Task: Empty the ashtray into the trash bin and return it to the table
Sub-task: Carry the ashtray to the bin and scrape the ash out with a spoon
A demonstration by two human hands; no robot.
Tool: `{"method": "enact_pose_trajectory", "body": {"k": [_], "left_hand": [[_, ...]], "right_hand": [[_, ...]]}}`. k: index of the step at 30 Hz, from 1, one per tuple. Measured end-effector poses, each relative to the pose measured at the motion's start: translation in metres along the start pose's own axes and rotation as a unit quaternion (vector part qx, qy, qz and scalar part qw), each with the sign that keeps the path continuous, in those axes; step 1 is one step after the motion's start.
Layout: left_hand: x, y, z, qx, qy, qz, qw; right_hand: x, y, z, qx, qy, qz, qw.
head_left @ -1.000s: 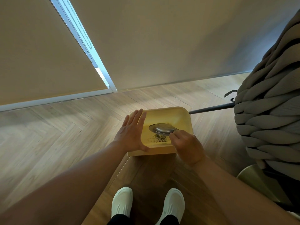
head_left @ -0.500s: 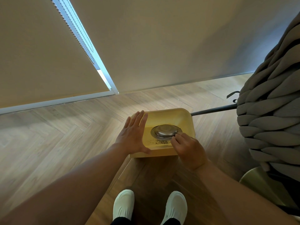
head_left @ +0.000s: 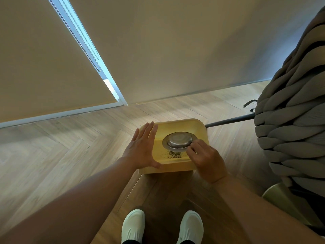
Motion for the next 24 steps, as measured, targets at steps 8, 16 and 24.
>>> {"method": "enact_pose_trajectory", "body": {"k": [8,16,24], "left_hand": [[0.001,-0.001,-0.003,-0.007,0.001,0.0,1.0],[0.001,-0.001,-0.002,-0.009,0.002,-0.001,1.0],[0.002,-0.002,-0.001,-0.004,0.005,-0.014,1.0]], "right_hand": [[-0.002,0.001,0.0,0.007,-0.003,0.004,1.0],[-0.004,0.001,0.001,0.006,-0.005,0.011,1.0],[-0.001,-0.003,0.017,0.069,-0.133,-0.053,0.987]]}}
Point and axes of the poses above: each hand's wrist, its own x-axis towards the middle knuckle, its own y-axis out of the back of the hand, z = x × y, the point moved 7 cm from there along x, towards the middle knuckle, and after that the axes turned 7 degrees about -x, right-handed, at the moved point
